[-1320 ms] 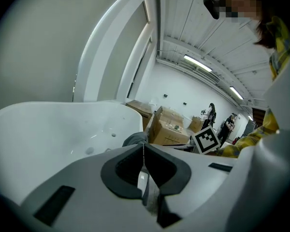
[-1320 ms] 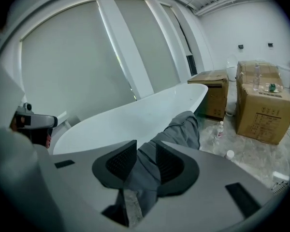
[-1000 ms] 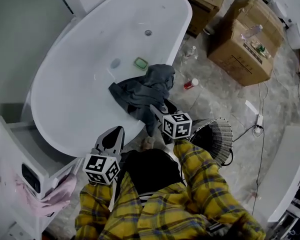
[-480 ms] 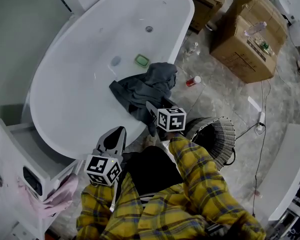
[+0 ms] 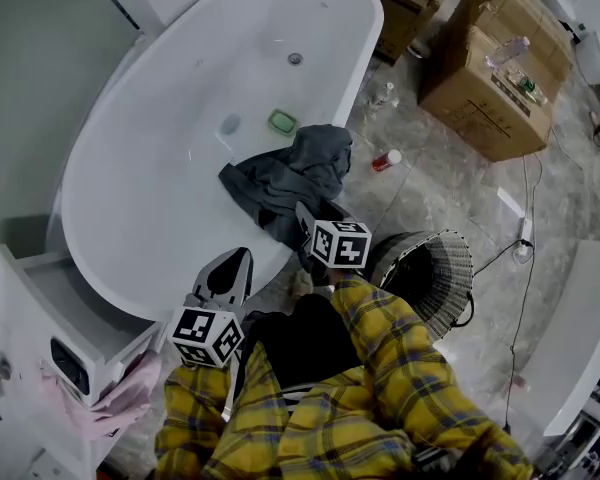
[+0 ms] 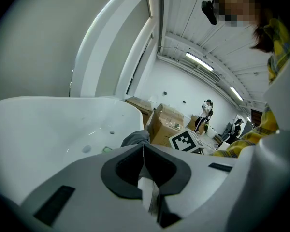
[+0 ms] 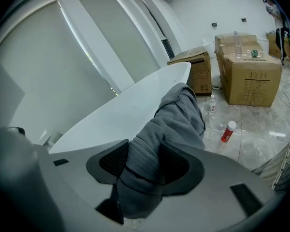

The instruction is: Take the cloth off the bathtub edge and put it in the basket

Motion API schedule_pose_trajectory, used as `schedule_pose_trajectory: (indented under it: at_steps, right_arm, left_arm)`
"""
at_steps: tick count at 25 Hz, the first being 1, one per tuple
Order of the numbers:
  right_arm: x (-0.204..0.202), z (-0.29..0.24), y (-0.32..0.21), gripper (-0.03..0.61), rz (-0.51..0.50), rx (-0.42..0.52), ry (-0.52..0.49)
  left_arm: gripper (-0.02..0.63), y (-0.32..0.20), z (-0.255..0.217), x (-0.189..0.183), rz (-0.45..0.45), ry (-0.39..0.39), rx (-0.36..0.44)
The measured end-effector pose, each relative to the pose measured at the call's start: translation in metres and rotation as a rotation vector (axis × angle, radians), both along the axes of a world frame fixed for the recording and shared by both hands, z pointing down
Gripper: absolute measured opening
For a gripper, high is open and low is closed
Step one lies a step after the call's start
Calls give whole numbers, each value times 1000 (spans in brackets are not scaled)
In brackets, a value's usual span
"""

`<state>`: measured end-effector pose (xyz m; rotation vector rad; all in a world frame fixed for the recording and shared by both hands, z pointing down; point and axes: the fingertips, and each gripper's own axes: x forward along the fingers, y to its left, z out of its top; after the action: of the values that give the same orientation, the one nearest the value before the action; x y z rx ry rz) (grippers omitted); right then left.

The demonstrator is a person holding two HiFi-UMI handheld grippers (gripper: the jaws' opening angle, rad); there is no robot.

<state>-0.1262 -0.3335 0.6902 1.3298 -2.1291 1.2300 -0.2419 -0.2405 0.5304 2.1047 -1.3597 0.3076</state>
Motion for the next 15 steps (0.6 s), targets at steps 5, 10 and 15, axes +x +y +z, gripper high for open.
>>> schedule_pose_trajectory:
  at_steps: [5,10,15]
  right_arm:
    - [6,-6,3,149,6,24,-5]
    - [2,-14,1,103,-89,72,67]
    - [0,-39,6,98,-122,122,83]
  left_arm:
    - [20,3,-3,-1,-3,7,7]
    - [20,3,-6,-1,14,-2,14]
    - [21,1,-15,-5,55,-7,30]
